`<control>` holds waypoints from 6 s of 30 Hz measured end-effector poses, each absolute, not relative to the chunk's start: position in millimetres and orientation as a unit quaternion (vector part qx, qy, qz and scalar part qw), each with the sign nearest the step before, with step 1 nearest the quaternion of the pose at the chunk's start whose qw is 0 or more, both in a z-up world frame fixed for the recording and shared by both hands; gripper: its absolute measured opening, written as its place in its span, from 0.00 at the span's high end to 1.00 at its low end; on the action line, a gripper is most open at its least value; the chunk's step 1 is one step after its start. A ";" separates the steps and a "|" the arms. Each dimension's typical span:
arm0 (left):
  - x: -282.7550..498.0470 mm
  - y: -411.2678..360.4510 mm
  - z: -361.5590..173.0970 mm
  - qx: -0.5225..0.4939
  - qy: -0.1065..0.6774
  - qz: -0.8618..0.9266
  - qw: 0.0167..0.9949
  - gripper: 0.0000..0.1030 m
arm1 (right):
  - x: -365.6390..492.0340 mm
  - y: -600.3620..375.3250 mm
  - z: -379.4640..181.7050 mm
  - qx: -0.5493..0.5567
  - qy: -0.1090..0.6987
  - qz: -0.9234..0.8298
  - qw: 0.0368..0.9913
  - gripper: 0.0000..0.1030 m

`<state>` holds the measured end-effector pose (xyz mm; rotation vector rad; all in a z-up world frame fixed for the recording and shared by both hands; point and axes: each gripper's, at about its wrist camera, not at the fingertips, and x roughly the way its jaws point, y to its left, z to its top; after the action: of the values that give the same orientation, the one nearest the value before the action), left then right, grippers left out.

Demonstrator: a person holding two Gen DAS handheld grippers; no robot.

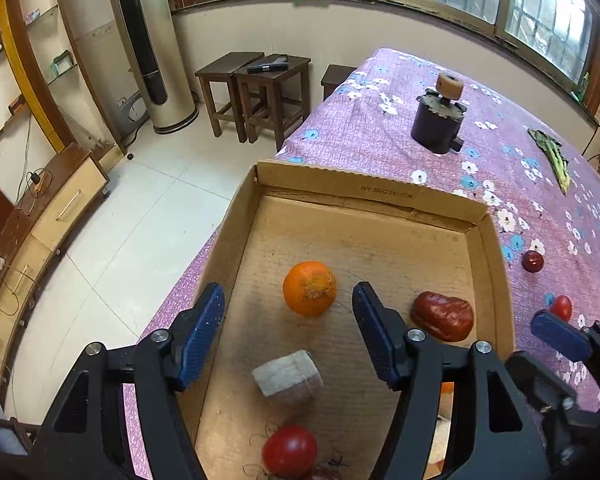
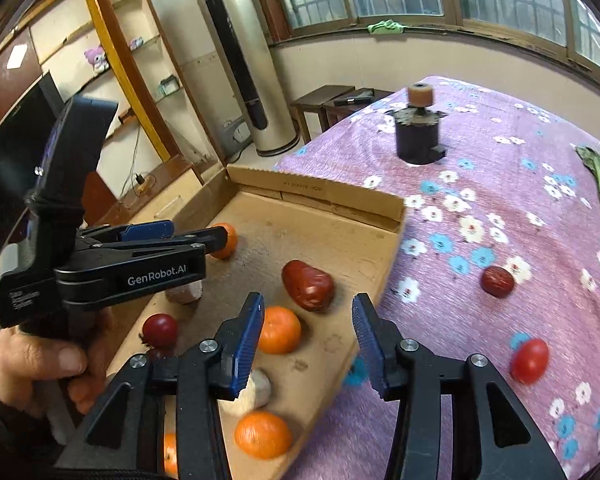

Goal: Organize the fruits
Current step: 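Grasp the small dark red date with the left gripper while the right gripper grasps the red tomato, then lower the date and tomato into the cardboard tray and open both grippers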

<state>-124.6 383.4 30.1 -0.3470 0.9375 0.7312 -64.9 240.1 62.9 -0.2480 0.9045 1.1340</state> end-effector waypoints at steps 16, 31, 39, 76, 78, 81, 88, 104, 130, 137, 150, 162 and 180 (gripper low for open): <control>-107.5 322.5 58.2 -0.143 0.417 0.289 0.850 0.36 | -33.5 150.5 64.7 -0.063 0.426 0.462 0.775 0.54; -79.1 272.7 62.4 -0.126 0.417 0.244 0.866 0.27 | -12.4 116.5 49.1 -0.063 0.431 0.422 0.795 0.54; -47.8 259.1 55.4 -0.121 0.425 0.220 0.870 0.27 | 13.0 137.1 26.7 -0.094 0.439 0.401 0.799 0.55; -7.2 208.9 27.9 -0.124 0.430 0.148 0.882 0.71 | -26.7 23.4 71.6 -0.007 0.417 0.397 0.817 0.71; -26.3 206.7 35.5 -0.132 0.417 0.143 0.888 0.71 | -31.4 18.8 73.3 -0.006 0.415 0.397 0.818 0.71; -54.3 202.0 45.0 -0.145 0.396 0.139 0.896 0.71 | -37.1 15.5 75.3 -0.007 0.413 0.398 0.819 0.71; -103.2 192.1 52.7 -0.144 0.380 0.153 0.901 0.71 | -53.6 13.2 77.8 -0.010 0.410 0.408 0.816 0.71; -157.8 186.7 58.9 -0.129 0.368 0.186 0.902 0.70 | -93.1 31.2 80.3 -0.032 0.403 0.437 0.803 0.71; -210.8 221.9 56.8 -0.131 0.352 0.245 0.894 0.70 | -136.4 83.0 75.4 -0.079 0.401 0.482 0.775 0.71; -216.9 233.1 50.0 -0.138 0.356 0.254 0.889 0.70 | -142.0 96.6 72.0 -0.090 0.404 0.490 0.767 0.71; -234.7 269.9 47.1 -0.174 0.352 0.269 0.879 0.70 | -132.0 141.1 71.4 -0.102 0.399 0.506 0.758 0.71; -250.5 329.9 45.1 -0.215 0.341 0.313 0.860 0.70 | -111.9 222.2 74.3 -0.117 0.394 0.537 0.737 0.71; -244.5 341.9 16.1 -0.220 0.375 0.317 0.843 0.70 | -138.5 274.3 42.3 -0.170 0.407 0.565 0.697 0.71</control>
<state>-244.5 341.9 16.2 -0.4645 0.7929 0.6688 -138.5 274.3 42.3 -0.3791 0.9086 1.2593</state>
